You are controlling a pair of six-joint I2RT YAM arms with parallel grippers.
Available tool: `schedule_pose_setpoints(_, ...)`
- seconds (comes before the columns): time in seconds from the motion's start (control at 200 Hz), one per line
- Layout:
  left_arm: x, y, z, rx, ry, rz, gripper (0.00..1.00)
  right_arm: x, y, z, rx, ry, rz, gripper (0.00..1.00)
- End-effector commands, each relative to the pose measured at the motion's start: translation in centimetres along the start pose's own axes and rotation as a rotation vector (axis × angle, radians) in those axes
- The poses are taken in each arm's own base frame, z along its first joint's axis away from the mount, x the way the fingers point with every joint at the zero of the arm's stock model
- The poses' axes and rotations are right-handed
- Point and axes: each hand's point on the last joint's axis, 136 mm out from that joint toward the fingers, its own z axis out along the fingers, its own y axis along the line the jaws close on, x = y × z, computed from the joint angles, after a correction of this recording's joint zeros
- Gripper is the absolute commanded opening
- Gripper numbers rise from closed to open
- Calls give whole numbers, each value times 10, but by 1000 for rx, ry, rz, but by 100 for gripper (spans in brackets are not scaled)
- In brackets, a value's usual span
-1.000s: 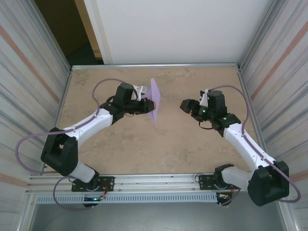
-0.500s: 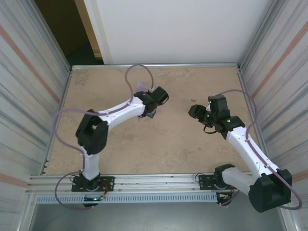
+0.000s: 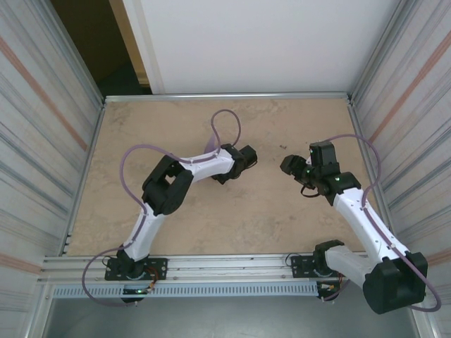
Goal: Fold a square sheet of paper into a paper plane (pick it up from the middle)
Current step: Turn over the paper at the center of the table.
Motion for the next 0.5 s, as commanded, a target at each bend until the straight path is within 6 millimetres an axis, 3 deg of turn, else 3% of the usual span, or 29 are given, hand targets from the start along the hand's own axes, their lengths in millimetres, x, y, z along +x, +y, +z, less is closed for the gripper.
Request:
schedule_pose_setpoints(0.0,-3,-6,-6,36,5,-32,17,6,-9,5,23,24,40,65)
schedule_pose_setpoints(0.381,0,-31,-22,217,27,-125,27,7,-7,11,6,37,68,65)
schedule_pose_setpoints(0.496,0,-30,-31,249,26,-170,30,7,-6,11,2,34,71,65)
